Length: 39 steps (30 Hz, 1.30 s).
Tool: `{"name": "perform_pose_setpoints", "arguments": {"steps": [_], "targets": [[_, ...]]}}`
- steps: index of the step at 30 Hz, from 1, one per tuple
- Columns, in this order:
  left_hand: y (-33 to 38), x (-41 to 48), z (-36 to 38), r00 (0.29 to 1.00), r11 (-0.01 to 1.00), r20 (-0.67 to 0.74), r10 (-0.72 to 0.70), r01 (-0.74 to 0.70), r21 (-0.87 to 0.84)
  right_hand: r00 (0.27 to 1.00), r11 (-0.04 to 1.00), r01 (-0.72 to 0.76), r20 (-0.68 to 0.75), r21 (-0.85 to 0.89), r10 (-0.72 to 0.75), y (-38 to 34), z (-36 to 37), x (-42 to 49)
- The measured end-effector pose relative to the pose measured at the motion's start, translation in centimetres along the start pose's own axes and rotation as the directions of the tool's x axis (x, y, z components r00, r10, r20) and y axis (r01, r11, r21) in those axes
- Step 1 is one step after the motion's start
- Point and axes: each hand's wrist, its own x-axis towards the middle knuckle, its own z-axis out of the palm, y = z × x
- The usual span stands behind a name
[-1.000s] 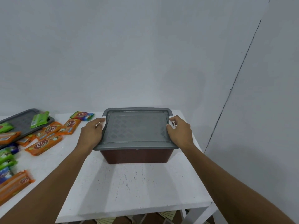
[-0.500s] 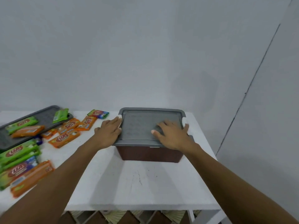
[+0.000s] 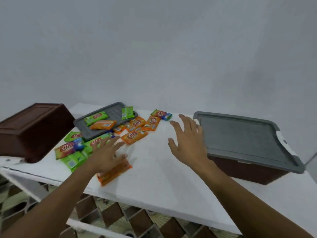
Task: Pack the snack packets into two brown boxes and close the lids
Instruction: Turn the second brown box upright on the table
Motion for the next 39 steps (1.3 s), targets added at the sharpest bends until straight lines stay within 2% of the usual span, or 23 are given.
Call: {"name": "perform_pose_setpoints", "arguments": {"steps": [2,3,7,10,13,18,24,28,36,39], "targets": [[-3.7,-0.7,-0.1,0.998,0.998,0.003,-0.065,0.065,-0.012,0.996,0.993,0.085,-0.01,0.088,-0.085,-4.7,2.6,0.7],[-5.9,-1.1,0.1,0.995,0.995,0.003,-0.1,0.1,-0.03,0.992,0.983,0.114,0.032,0.14,-0.12,-7.3,4.3,0.9],[-13.1,-1.5,1.9,0.977,0.976,-0.043,-0.207,0.203,-0.078,0.926,0.953,0.113,0.319,0.28,-0.204,-16.3,10.7,0.2],[-17.0,-1.4,3.0,0.968,0.971,-0.096,-0.233,0.226,-0.079,0.89,0.966,0.125,0.405,0.226,-0.209,-20.5,14.0,-0.5],[-19.4,-0.7,3.4,0.964,0.972,-0.127,-0.235,0.23,-0.055,0.903,0.983,0.159,0.389,0.088,-0.181,-21.9,15.4,-0.3],[-21.0,1.7,3.1,0.971,0.964,-0.075,-0.227,0.214,-0.159,0.932,0.994,0.106,0.347,0.016,-0.105,-20.9,15.9,1.0],[-19.5,1.7,3.6,0.967,0.969,-0.181,-0.178,0.139,-0.205,0.951,1.0,0.009,0.308,-0.03,0.0,-18.9,15.7,1.9],[-16.6,1.3,3.9,0.969,0.978,-0.228,-0.096,0.049,-0.203,0.949,0.997,-0.04,0.31,-0.063,0.058,-16.1,15.0,1.3],[-6.5,1.2,5.0,0.989,0.969,-0.144,-0.029,-0.007,-0.247,0.939,0.98,-0.158,0.288,-0.125,0.188,-11.8,13.0,-0.3],[-5.0,1.3,4.7,0.982,0.987,-0.189,-0.005,-0.026,-0.161,0.942,0.974,-0.184,0.259,-0.129,0.212,-10.2,12.5,-0.6]]}}
